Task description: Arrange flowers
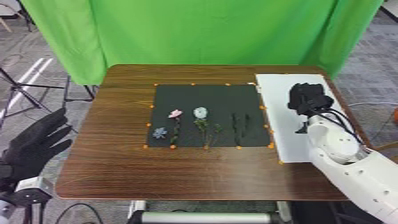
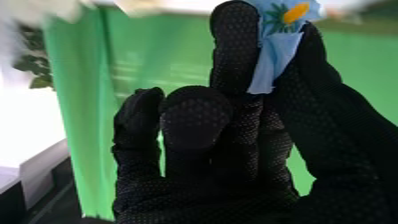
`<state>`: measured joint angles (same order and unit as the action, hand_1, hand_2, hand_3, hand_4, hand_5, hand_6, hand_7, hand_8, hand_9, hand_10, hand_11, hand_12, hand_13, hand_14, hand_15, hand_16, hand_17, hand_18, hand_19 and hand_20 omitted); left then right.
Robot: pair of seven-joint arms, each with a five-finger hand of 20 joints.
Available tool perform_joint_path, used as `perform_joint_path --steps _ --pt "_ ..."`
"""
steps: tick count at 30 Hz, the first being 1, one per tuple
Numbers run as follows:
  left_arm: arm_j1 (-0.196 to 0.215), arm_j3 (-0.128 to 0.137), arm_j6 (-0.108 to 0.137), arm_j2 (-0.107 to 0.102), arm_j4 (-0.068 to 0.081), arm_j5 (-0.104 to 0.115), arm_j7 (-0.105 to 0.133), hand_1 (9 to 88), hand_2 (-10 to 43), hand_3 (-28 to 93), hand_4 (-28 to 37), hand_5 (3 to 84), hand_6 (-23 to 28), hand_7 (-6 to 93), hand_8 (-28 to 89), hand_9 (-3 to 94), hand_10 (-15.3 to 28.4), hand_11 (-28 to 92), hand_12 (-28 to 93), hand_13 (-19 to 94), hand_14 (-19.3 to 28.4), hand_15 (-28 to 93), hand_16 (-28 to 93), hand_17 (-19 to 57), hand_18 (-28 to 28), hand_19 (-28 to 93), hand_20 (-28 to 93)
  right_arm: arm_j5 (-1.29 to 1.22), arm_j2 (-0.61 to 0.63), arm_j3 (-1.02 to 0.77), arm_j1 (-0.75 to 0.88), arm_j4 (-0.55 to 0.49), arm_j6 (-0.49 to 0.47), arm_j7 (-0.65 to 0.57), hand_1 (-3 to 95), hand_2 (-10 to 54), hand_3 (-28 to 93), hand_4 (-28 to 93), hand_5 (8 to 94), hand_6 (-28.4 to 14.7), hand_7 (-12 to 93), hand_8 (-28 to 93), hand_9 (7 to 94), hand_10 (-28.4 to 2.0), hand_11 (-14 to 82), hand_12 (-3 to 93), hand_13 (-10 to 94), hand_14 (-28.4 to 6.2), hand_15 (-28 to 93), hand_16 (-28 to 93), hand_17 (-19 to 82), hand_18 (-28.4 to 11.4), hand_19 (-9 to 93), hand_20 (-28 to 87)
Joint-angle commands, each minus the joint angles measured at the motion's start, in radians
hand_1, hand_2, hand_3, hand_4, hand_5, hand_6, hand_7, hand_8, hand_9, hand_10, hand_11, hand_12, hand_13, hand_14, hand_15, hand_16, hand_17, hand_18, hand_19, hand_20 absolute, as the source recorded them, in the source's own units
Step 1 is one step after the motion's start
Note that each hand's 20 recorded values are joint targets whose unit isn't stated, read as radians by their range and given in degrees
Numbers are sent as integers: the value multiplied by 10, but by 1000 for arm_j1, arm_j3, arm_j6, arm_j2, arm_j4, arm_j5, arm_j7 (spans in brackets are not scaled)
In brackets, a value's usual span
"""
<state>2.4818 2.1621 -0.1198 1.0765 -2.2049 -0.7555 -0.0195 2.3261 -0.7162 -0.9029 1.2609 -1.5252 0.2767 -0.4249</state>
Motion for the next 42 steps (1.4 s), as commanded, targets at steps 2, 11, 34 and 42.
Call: perform_joint_path --steps 2,11,34,42 --pt "9 -4 3 8 -2 4 -13 236 -30 684 -280 212 7 163 -85 161 83 73 226 115 107 90 105 -135 177 326 98 -2 -105 69 -91 -155 29 45 481 -95 802 -283 774 53 418 -40 936 -29 93 389 743 -30 742 305 260 -187 795 582" --pt "-1 -7 2 1 -1 3 -16 236 -29 683 -281 212 7 163 -85 161 83 72 227 115 106 88 106 -134 176 325 97 2 -264 178 -149 -124 -43 54 478 -95 811 -283 776 49 411 -38 937 -31 92 384 737 -37 764 302 258 -191 795 585" --pt "-8 -13 -3 -4 6 7 -25 235 -31 684 -281 212 8 162 -85 161 83 72 227 114 107 89 106 -135 177 326 97 47 -306 266 -105 -79 -114 37 466 -95 834 -283 772 44 405 -22 933 -35 89 384 727 -43 783 290 253 -198 795 592" --pt "-10 -13 -5 -10 8 8 -28 236 -30 684 -281 212 7 161 -84 161 84 72 227 114 108 89 106 -135 177 326 97 53 -306 287 -119 -58 -67 9 458 -95 816 -283 704 46 425 -38 889 -38 75 381 698 -41 788 287 236 -195 787 588"
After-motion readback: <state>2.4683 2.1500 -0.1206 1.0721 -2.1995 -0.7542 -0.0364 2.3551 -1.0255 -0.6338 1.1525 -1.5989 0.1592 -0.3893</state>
